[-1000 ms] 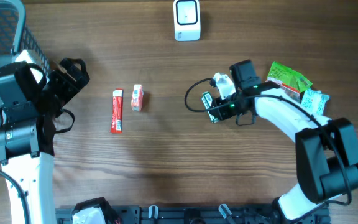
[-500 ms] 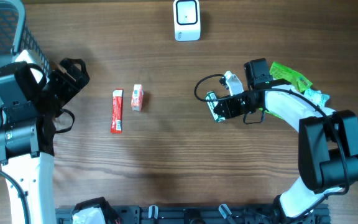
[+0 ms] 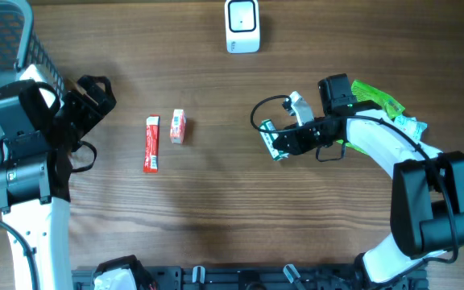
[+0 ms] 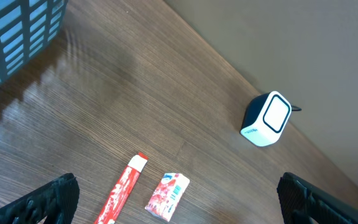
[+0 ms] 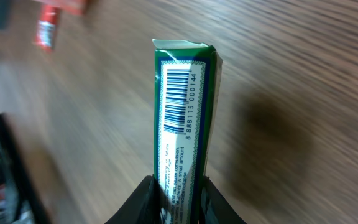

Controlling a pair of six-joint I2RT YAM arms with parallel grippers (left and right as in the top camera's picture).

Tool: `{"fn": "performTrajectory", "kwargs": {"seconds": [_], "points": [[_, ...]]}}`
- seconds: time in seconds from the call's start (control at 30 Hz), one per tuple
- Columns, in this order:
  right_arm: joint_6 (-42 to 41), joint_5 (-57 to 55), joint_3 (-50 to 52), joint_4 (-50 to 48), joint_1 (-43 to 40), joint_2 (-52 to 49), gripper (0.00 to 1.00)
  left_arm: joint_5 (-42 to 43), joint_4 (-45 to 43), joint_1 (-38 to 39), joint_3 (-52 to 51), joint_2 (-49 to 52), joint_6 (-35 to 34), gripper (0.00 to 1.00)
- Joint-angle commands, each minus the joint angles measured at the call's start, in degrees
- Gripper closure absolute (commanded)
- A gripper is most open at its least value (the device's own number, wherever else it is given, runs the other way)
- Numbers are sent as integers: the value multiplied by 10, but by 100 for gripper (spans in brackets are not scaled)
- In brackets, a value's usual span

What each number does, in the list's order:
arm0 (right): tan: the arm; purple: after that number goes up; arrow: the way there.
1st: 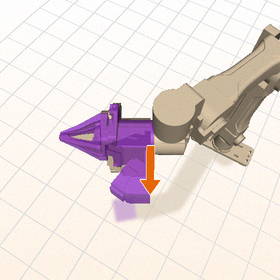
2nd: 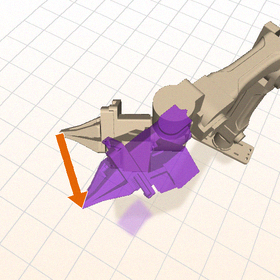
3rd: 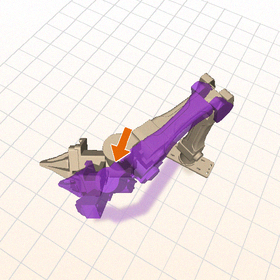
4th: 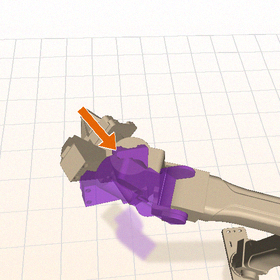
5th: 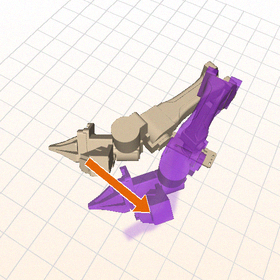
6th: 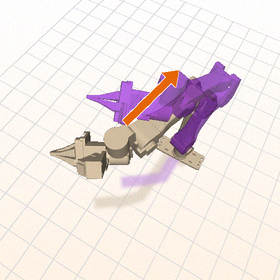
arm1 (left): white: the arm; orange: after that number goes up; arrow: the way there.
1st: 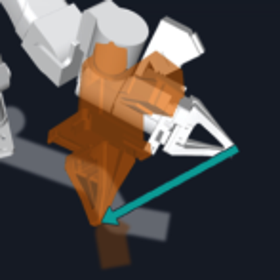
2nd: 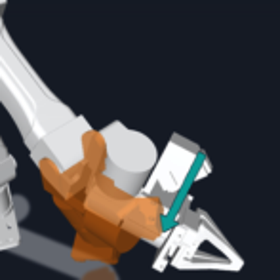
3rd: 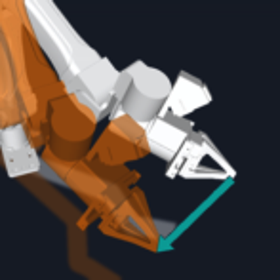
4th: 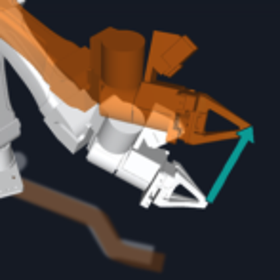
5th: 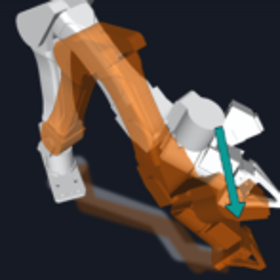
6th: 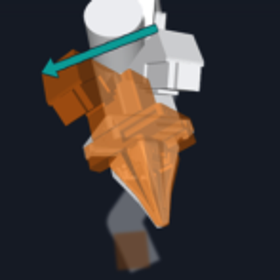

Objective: Scan the item barcode
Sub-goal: 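Carry the box right toward the green snack bag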

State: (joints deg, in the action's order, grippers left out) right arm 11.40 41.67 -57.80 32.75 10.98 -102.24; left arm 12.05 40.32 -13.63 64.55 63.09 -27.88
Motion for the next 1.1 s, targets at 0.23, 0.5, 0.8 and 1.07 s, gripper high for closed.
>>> {"fn": "performTrajectory", "kwargs": {"seconds": [0.23, 0.5, 0.8, 1.07], "points": [[-61, 272, -5, -8, -1, -7, 81, 1, -1, -3, 0, -1, 7, 0], [-130, 46, -2, -19, -1, -7, 81, 1, -2, -3, 0, -1, 7, 0], [-168, -256, -27, 16, 0, 3, 86, 1, -1, -3, 0, -1, 7, 0], [-266, -622, -48, 94, 74, 41, 86, 1, -1, -3, 0, -1, 7, 0]]}}
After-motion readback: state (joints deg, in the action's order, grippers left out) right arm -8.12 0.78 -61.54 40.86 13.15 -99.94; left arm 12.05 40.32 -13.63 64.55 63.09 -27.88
